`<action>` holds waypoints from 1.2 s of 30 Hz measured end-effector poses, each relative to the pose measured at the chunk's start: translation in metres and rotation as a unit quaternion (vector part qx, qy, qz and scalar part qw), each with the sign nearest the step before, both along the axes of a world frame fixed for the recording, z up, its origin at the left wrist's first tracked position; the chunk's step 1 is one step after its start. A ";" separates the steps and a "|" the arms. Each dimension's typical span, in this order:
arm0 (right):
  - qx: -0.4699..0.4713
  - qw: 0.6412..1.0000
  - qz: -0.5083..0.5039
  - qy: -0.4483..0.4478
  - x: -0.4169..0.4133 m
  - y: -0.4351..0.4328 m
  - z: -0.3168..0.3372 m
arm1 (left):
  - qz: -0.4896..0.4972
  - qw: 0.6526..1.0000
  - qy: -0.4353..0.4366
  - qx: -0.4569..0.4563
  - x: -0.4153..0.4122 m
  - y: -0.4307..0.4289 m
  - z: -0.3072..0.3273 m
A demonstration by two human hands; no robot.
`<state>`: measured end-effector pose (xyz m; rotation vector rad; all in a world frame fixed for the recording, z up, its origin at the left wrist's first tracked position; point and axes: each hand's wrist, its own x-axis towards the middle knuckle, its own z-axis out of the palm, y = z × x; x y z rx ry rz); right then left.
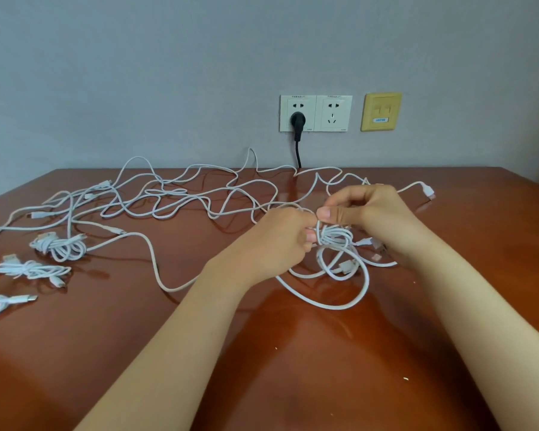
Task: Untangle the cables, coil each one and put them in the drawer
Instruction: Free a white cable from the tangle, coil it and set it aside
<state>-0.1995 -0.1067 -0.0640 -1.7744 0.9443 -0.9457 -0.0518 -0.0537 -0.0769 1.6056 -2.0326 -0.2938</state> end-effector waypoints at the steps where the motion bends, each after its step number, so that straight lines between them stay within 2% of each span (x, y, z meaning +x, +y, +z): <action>1: 0.038 0.999 0.005 -0.013 -0.002 -0.001 0.000 | -0.009 1.000 0.016 -0.001 0.000 0.000 0.000; 5: 0.112 0.993 0.015 -0.045 -0.006 -0.008 -0.004 | -0.011 0.995 0.094 -0.015 -0.003 0.000 0.003; 10: 0.127 0.987 0.040 -0.086 0.006 -0.007 -0.010 | 0.045 0.983 0.159 -0.081 0.000 -0.004 0.005; 16: -0.042 0.998 -0.029 0.039 0.025 -0.002 -0.017 | 0.128 0.968 0.177 -0.123 0.000 -0.006 0.004; 21: -0.196 0.957 -0.048 0.211 0.029 0.010 -0.015 | 0.172 0.944 0.247 -0.135 0.002 -0.007 0.003; 24: -0.317 0.892 -0.055 0.318 0.030 0.022 -0.011 | 0.192 0.950 0.205 -0.138 0.006 -0.006 0.003; 28: -0.465 0.840 -0.043 0.276 0.026 0.021 -0.010 | 0.203 0.964 0.129 -0.113 0.009 -0.006 0.001; 32: -0.470 0.837 -0.064 0.272 0.019 0.012 -0.010 | 0.159 0.980 0.083 -0.090 0.003 -0.006 -0.002; 34: -0.449 0.859 -0.081 0.231 0.017 0.012 -0.008 | 0.131 0.986 0.057 -0.084 0.002 -0.005 -0.003; 36: -0.388 0.899 -0.074 0.189 0.016 0.009 -0.008 | 0.108 0.990 0.047 -0.074 0.002 -0.005 -0.004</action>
